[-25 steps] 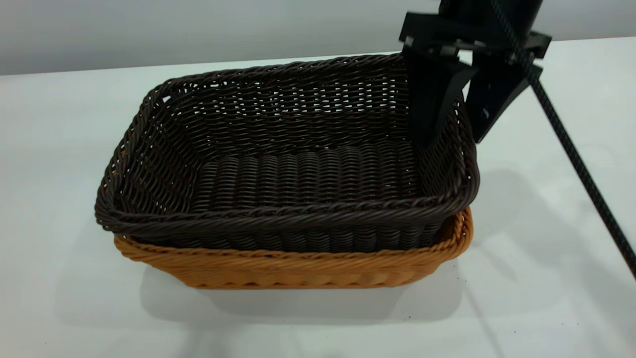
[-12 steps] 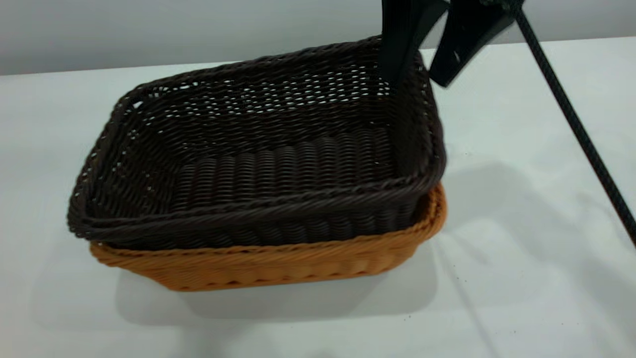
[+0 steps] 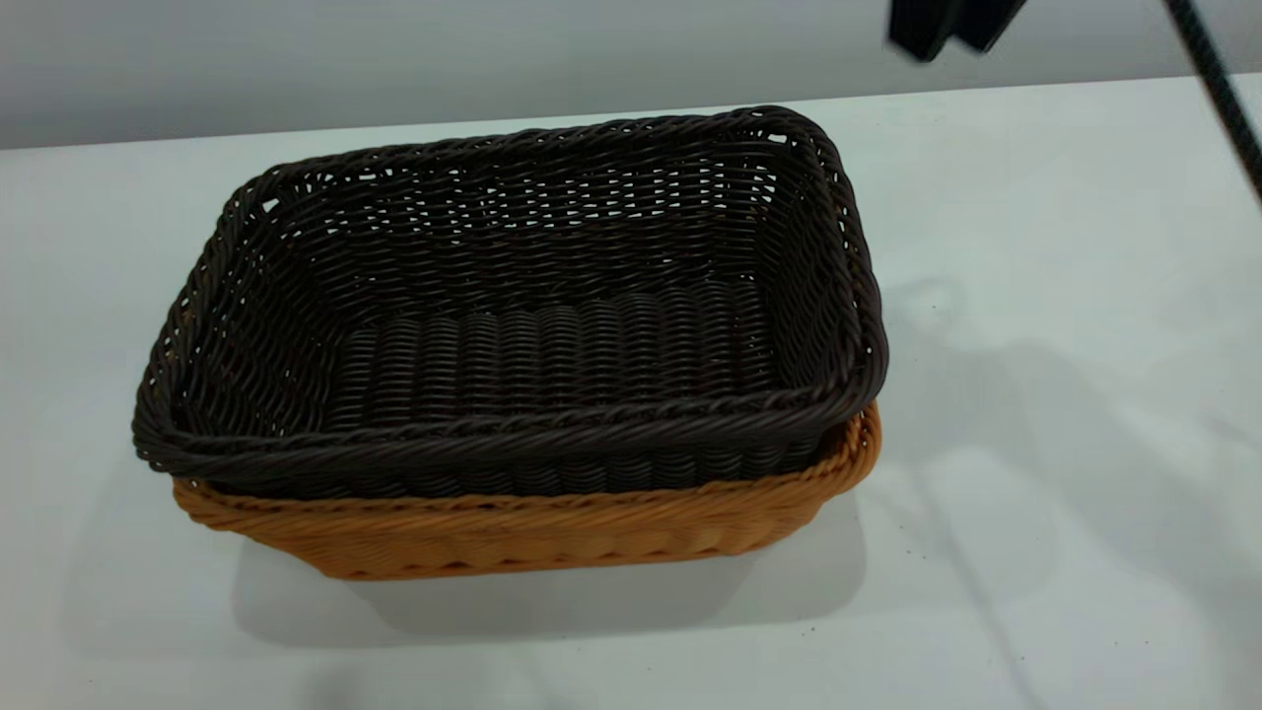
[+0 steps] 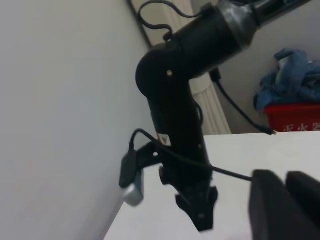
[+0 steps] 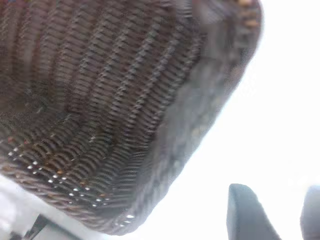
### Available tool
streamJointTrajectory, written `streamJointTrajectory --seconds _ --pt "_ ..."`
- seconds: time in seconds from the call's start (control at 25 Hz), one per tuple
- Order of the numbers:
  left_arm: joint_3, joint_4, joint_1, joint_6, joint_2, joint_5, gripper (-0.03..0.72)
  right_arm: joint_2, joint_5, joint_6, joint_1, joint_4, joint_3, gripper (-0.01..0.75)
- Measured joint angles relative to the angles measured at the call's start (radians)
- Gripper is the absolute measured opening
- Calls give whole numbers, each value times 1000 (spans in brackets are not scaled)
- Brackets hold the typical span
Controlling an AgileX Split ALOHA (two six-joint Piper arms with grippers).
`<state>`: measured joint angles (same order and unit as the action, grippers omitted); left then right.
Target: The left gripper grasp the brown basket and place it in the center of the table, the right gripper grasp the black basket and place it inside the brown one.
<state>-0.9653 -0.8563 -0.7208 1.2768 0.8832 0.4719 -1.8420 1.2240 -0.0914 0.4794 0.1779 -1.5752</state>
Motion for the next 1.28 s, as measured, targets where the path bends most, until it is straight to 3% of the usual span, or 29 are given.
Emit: streamJointTrajectory --seconds 0.2,0.28,0.88,1.08,1.28 --pt "0 124 0 -129 -67 3 2 93 0 -2 0 1 1 45" --pt "1 200 0 -215 -91 28 0 135 0 -7 0 -4 1 14" --pt "1 922 0 -1066 -268 559 -1 533 -26 -46 0 -2 27 0" --pt "6 966 0 -1178 -346 645 -1 683 -58 -46 0 50 151 0" --pt "80 965 0 -1194 -435 643 -1 853 -161 -30 0 65 329 0"
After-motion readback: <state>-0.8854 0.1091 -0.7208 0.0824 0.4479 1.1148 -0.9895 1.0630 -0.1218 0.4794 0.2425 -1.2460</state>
